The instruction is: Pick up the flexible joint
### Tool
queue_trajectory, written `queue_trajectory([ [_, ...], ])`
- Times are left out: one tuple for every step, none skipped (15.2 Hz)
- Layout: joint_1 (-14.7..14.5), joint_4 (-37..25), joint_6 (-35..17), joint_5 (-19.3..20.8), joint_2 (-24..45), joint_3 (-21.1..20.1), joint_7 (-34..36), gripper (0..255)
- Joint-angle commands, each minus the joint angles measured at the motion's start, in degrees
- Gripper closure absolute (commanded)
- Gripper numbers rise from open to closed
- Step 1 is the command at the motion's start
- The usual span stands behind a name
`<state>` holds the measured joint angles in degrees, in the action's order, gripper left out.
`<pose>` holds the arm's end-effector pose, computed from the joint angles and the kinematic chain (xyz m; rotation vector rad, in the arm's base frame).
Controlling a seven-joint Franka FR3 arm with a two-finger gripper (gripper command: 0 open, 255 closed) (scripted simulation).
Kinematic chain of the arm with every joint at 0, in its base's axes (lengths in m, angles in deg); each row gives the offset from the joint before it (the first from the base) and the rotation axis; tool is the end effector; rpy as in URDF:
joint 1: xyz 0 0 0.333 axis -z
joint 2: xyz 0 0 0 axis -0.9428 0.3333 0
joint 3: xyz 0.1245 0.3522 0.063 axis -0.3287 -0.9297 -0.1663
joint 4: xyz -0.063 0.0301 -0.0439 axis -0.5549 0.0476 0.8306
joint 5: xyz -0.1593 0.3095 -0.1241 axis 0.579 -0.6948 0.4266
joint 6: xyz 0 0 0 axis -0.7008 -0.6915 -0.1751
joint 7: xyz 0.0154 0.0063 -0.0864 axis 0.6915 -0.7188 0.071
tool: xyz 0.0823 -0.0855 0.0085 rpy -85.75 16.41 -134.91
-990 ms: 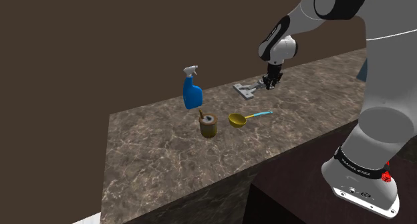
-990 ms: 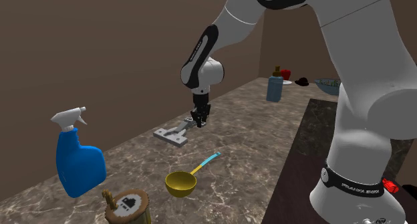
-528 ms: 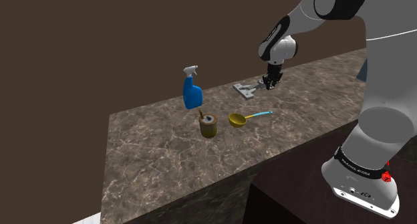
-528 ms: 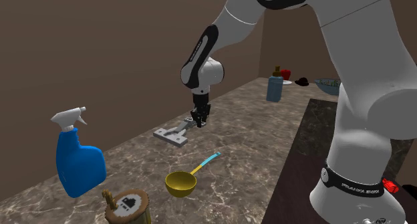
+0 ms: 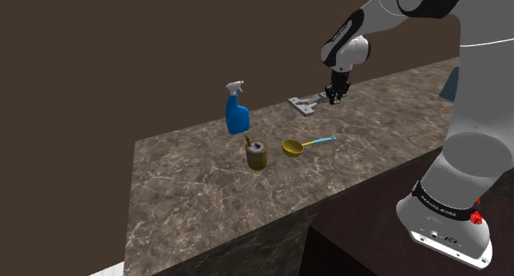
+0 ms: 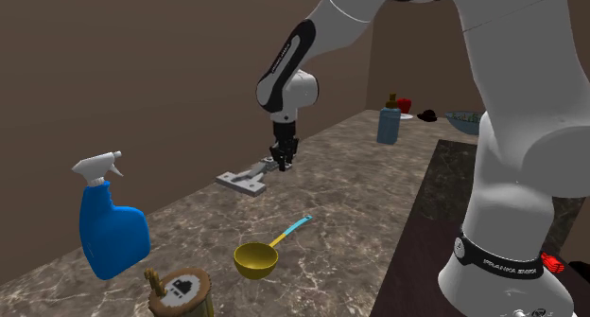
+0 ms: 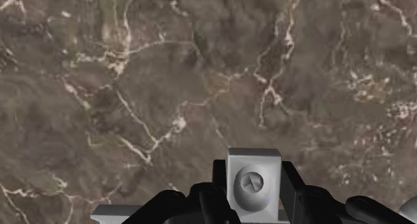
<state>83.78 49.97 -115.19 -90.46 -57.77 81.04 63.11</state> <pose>0.4901 -0.3439 0.3220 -3.0710 0.6554 0.0239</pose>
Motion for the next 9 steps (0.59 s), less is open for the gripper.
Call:
queue_trajectory([
  [-0.37,-0.36,1.34,0.72,-1.1,0.38,0.59,255],
  [-0.51,-0.46,1.94,1.06,-1.65,0.56,0.81,255],
  [-0.65,-0.57,2.55,1.39,-2.19,0.74,1.03,255],
  [-0.77,-0.7,3.16,1.73,-2.72,0.91,1.25,255],
  [-0.9,-0.84,3.77,2.06,-3.24,1.07,1.46,255],
  [-1.02,-0.99,4.39,2.38,-3.76,1.23,1.67,255],
  [-1.13,-1.16,5.02,2.7,-4.27,1.38,1.88,255],
  [-1.15,-1.17,5.11,2.76,-4.35,1.4,1.92,255],
  [-1.14,-1.18,5.11,2.76,-4.35,1.4,1.92,255],
])
